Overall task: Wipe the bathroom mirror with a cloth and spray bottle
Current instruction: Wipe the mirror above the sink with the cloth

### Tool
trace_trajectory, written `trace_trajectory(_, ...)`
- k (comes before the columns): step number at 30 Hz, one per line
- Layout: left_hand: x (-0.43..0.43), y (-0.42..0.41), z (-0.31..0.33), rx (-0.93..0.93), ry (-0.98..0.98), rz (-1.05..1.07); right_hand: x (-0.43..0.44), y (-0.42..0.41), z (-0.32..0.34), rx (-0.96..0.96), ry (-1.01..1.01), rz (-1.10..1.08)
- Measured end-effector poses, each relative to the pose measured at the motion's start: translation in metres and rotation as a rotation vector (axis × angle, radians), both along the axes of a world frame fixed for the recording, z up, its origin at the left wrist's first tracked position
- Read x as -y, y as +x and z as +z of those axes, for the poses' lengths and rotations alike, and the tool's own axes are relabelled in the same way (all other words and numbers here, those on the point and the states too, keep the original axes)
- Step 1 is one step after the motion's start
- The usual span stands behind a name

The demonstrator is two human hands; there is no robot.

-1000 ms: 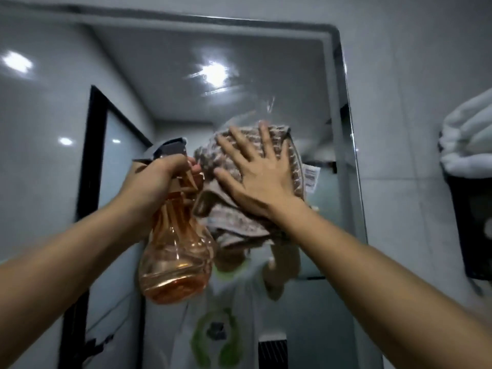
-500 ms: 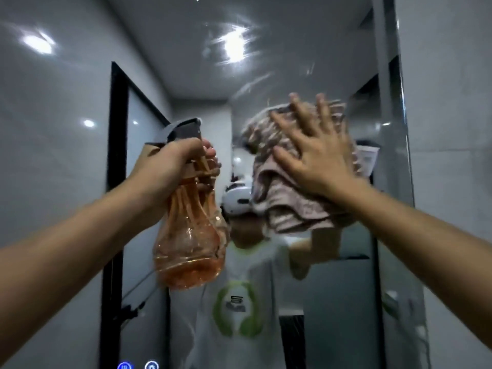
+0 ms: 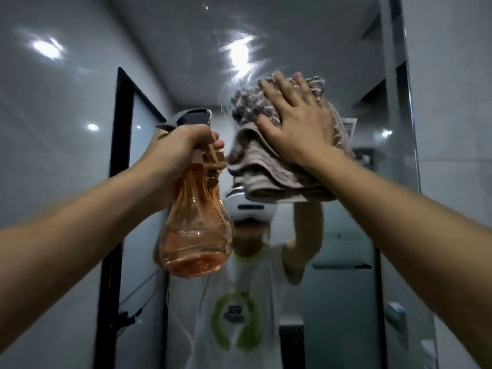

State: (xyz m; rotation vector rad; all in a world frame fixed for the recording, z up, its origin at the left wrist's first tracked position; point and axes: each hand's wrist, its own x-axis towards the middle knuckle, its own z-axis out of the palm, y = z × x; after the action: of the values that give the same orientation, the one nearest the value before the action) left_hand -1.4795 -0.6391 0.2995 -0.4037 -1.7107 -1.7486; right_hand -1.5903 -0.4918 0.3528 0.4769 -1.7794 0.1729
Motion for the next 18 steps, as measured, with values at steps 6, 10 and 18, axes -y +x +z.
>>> trace_trajectory(6,0.003,0.003,0.006,-0.055,0.027,0.003,-0.001,0.002,-0.026,-0.09,0.262,0.08)
trace_trajectory(10,0.004,0.006,0.007,-0.03,-0.003,0.006,-0.037,-0.005,0.002,0.006,-0.074,-0.004)
trace_trajectory(18,0.005,0.001,-0.001,0.007,0.008,-0.009,-0.002,0.008,-0.054,-0.059,0.304,0.078)
